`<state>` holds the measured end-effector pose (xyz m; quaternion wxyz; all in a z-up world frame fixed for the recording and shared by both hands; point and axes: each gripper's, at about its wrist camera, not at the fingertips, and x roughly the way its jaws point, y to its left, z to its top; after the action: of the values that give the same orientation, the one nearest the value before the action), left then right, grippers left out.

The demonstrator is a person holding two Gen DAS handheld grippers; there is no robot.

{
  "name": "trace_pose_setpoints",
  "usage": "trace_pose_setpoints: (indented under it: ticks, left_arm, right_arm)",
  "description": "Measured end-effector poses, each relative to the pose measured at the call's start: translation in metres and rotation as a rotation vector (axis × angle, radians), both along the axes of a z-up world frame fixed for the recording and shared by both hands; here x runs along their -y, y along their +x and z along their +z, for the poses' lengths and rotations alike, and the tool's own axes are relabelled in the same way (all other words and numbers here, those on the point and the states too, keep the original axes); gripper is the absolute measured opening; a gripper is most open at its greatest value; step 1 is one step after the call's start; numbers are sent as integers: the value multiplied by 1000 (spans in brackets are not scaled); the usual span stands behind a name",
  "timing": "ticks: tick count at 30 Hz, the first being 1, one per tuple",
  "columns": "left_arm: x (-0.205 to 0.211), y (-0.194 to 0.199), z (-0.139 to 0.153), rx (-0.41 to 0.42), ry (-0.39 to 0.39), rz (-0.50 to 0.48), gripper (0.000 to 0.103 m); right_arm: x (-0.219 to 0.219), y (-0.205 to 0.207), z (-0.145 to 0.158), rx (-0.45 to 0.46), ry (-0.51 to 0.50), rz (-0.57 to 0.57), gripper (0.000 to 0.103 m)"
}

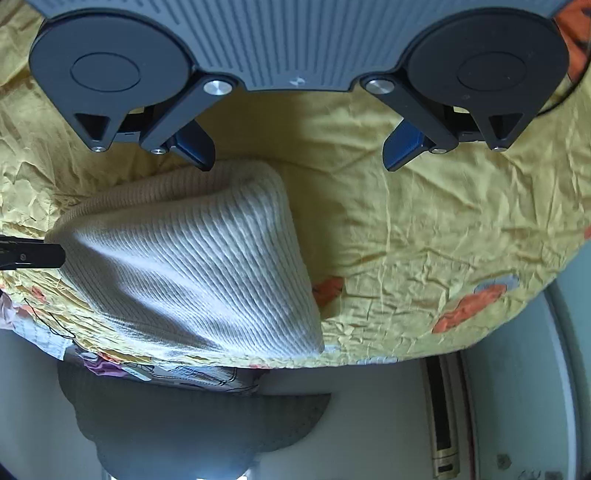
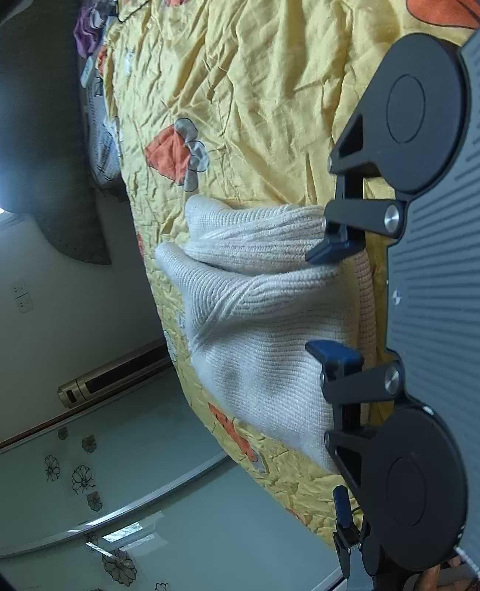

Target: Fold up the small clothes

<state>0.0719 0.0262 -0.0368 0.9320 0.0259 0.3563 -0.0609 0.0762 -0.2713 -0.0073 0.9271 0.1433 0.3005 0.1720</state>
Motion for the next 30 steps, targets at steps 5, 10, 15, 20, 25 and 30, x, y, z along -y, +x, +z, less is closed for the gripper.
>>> trace_pose_setpoints:
  ticks: [5,10,15,20,25,30]
  left_arm:
    - [11,-8,-7,-26,-25,31,98]
    - [20,-15,-8,-31,-44,48,98]
    - [24,-19,-9,-36,-47,57,98]
    - [26,-22,-11,-33,-42,68,98]
    - [31,-25,-15,-14,-14,73,98]
    - [34,-28,-19,10,9,75,99]
  right_arm:
    - [-19,-18,0,39,-179,-52,77]
    - [-33,-30,-8,39,-284,-81,99]
    - [-46,-37,-16,8,-302,-62,101]
    - [-53,-40,-19,-14,-310,-59,102]
    - [-56,-42,-25,-36,-312,-53,102]
    - [-57,-41,-33,-63,-310,-64,102]
